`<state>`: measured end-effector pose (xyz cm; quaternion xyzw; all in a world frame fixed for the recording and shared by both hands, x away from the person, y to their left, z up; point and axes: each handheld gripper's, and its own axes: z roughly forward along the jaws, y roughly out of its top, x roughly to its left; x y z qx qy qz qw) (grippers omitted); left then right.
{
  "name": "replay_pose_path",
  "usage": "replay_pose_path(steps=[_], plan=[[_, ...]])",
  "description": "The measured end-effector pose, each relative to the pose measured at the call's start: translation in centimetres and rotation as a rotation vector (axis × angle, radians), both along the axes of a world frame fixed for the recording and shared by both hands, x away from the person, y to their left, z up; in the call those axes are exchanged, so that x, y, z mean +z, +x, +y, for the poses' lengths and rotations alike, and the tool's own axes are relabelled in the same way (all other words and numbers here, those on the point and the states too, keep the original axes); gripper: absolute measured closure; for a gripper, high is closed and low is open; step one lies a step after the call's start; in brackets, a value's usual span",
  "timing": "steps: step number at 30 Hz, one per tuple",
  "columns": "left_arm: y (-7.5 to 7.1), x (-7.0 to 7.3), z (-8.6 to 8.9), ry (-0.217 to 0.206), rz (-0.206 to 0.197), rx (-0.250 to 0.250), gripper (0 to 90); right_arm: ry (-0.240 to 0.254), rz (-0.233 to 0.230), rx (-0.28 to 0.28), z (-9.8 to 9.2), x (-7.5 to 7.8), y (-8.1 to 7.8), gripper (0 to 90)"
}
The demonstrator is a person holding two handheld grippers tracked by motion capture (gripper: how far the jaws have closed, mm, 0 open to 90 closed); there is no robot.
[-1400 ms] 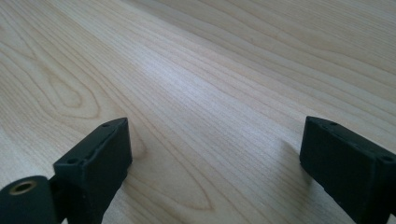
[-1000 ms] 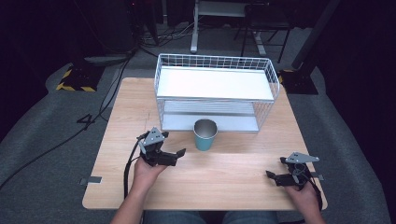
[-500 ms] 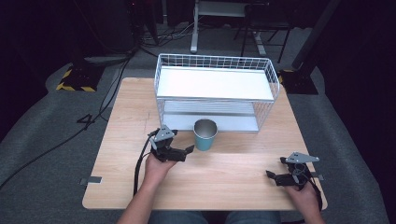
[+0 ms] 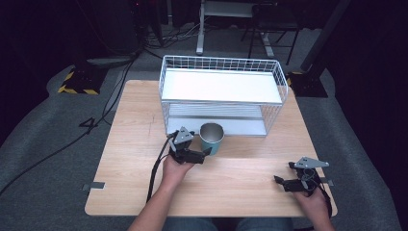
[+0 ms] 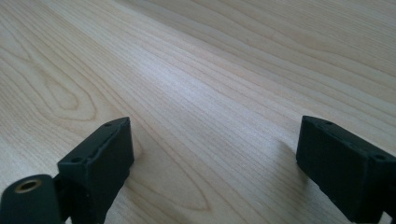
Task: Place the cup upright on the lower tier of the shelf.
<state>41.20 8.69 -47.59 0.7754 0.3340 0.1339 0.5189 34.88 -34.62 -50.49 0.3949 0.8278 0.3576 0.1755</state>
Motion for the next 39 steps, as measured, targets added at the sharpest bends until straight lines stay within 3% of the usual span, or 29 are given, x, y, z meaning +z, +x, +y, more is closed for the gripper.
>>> replay_pose_path(steps=[4,13,19,22,27,31,39], plan=[[0.3,-0.2,-0.5,-0.007,0.010,0.007,4.5,0.000,0.000,0.000,0.0,0.0,0.0,11.5],[0.9,-1.2,-1.9,0.016,0.034,0.028,5.3,0.000,-0.001,0.002,0.0,0.0,0.0,12.2],[1.5,-1.8,-2.4,0.036,0.074,0.043,6.1,0.000,-0.001,0.002,0.0,0.0,0.0,12.2],[1.6,-2.0,-2.6,0.050,0.079,0.041,9.9,0.000,-0.001,0.002,0.0,0.0,0.0,12.2],[1.5,-2.2,-3.2,0.104,0.071,0.025,15.6,0.000,-0.002,0.002,0.0,0.0,0.0,12.3],[1.4,-2.2,-3.2,0.117,0.061,0.022,21.4,0.002,-0.001,0.003,0.0,0.0,0.0,12.3],[1.3,-2.2,-3.2,0.125,0.056,0.018,22.6,0.002,-0.002,0.003,0.0,0.0,0.0,12.3]])
